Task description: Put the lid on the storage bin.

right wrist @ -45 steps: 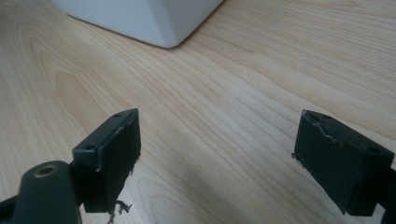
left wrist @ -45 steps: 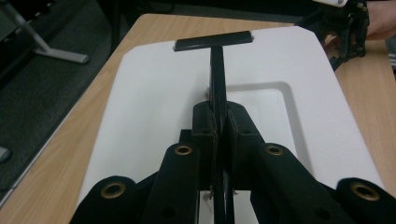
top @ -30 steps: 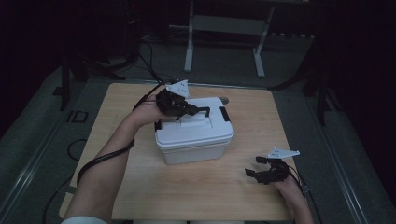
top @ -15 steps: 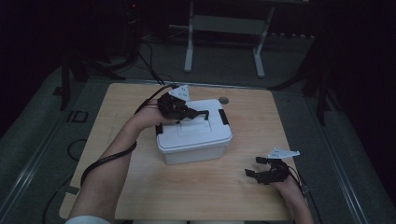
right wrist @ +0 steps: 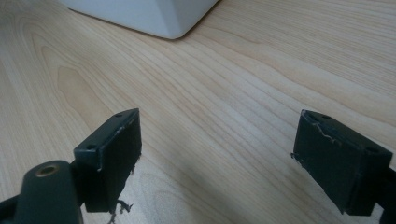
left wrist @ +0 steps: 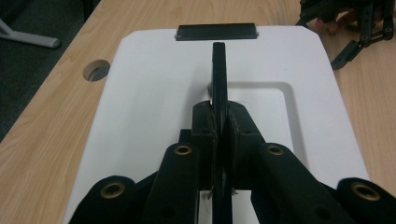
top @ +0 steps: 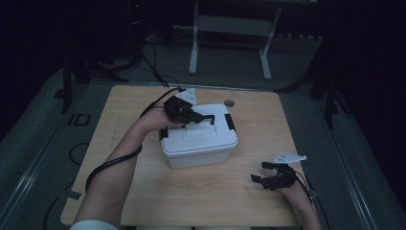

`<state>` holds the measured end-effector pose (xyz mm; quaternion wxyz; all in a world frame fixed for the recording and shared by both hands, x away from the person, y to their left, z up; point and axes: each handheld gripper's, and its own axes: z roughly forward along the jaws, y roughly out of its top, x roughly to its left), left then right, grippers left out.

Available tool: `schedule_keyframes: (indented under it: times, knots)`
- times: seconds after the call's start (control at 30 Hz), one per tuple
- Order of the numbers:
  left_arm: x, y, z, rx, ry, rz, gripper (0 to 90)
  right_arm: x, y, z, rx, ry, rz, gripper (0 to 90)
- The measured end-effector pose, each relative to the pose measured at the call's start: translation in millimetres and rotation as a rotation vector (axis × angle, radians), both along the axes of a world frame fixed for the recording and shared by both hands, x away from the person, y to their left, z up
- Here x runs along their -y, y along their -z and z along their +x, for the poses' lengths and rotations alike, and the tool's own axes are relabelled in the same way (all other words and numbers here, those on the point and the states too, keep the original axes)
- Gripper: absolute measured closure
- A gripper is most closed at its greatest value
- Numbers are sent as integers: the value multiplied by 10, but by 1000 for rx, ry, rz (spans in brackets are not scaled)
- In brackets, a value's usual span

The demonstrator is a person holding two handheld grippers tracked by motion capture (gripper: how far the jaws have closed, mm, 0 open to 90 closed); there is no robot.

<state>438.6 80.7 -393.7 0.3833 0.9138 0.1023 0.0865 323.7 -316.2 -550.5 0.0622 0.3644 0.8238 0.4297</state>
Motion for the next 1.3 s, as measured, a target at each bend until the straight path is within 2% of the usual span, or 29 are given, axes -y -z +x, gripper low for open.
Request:
schedule_keyframes:
  times: [0.1, 0.17, 0.2, 0.23, 0.27, 0.3, 0.37, 0.4, 0.43, 0.5, 0.53, 0.57, 0.63, 0.67, 0.7, 0.77, 0.87, 1.13, 1.2, 1.3]
  knots:
    - [-26, 24, 12, -12, -5, -27, 828, -1, 2, -1, -2, 0, 0, 150]
    - [-32, 26, 6, -7, -12, -28, 821, -4, 5, -1, -2, -2, -2, 150]
    - [-36, 25, 7, -6, -20, -28, 761, -7, 7, -2, -3, -3, -5, 150]
    - [-47, 23, 9, -3, -29, -30, 589, -10, 7, -3, -4, -4, -6, 150]
    - [-54, 23, 4, 4, -52, -27, 511, -10, 7, -3, -4, -4, -6, 150]
    - [-63, 22, -2, 10, -72, -24, 511, -10, 6, -4, -4, -5, -5, 150]
    - [-98, 19, -7, -1, -108, -48, 287, -6, 6, -4, -4, -3, -2, 150]
    - [-124, 12, -7, -13, -124, -58, 232, -4, 6, -4, -3, -1, -2, 150]
    - [-152, 8, -13, -16, -135, -64, 232, -4, 6, -4, -3, -1, -2, 150]
    - [-201, 9, -43, -14, -149, -71, 129, -9, 1, -7, 3, 1, -1, 150]
    - [-223, 16, -59, 2, -170, -66, 101, -13, -2, -8, 4, 0, -4, 150]
    - [-253, 24, -78, 19, -190, -71, 101, -13, -2, -8, 4, 0, -4, 150]
    - [-342, 28, -113, 28, -213, -100, 78, -15, -8, -11, 9, 6, -5, 149]
    - [-342, 28, -113, 28, -213, -100, 77, -15, -8, -11, 9, 6, -5, 149]
    - [-456, 30, -171, 36, -242, -129, 77, -14, -11, -12, 10, 10, -5, 148]
    - [-561, 41, -229, 37, -253, -145, 67, 1, -22, -14, 21, 28, 0, 141]
    - [-642, 54, -274, 44, -269, -147, 68, 9, -30, -18, 33, 39, 9, 140]
    - [-1060, 180, -500, 63, -355, -174, 67, 23, -20, -24, 44, 60, 11, 141]
    - [-1154, 214, -556, 49, -363, -189, 67, 26, -19, -25, 43, 67, 12, 141]
    - [-1274, 270, -631, 42, -371, -186, 67, 45, -24, -25, 46, 86, 20, 141]
